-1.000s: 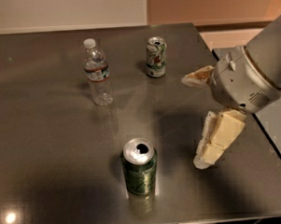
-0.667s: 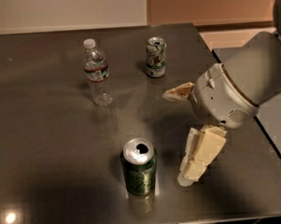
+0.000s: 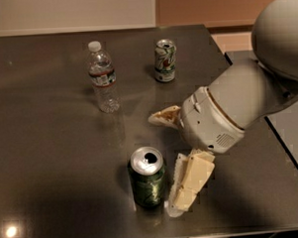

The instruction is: Knock green can over

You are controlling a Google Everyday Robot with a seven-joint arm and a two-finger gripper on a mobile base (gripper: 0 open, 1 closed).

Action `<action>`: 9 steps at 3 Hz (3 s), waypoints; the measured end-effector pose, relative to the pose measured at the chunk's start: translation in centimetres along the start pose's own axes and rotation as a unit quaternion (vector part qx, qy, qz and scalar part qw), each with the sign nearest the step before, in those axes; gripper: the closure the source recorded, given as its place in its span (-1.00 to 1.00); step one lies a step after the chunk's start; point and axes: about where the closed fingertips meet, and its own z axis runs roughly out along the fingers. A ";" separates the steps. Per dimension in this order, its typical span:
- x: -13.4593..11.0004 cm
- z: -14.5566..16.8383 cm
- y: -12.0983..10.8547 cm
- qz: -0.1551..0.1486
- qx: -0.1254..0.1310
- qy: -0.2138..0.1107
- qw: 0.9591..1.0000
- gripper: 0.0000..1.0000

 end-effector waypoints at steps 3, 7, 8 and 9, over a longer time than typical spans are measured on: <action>-1.4 2.0 0.8 -0.010 -0.029 -0.031 0.999 -1.00; -9.4 5.9 13.0 -0.385 -0.304 -0.199 0.848 -1.00; -12.1 8.3 16.1 -0.514 -0.386 -0.259 0.721 -0.66; -12.2 8.3 16.1 -0.517 -0.387 -0.260 0.717 -0.17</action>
Offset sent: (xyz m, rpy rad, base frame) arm -0.0079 0.0209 -0.0097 0.0629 0.0492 0.0534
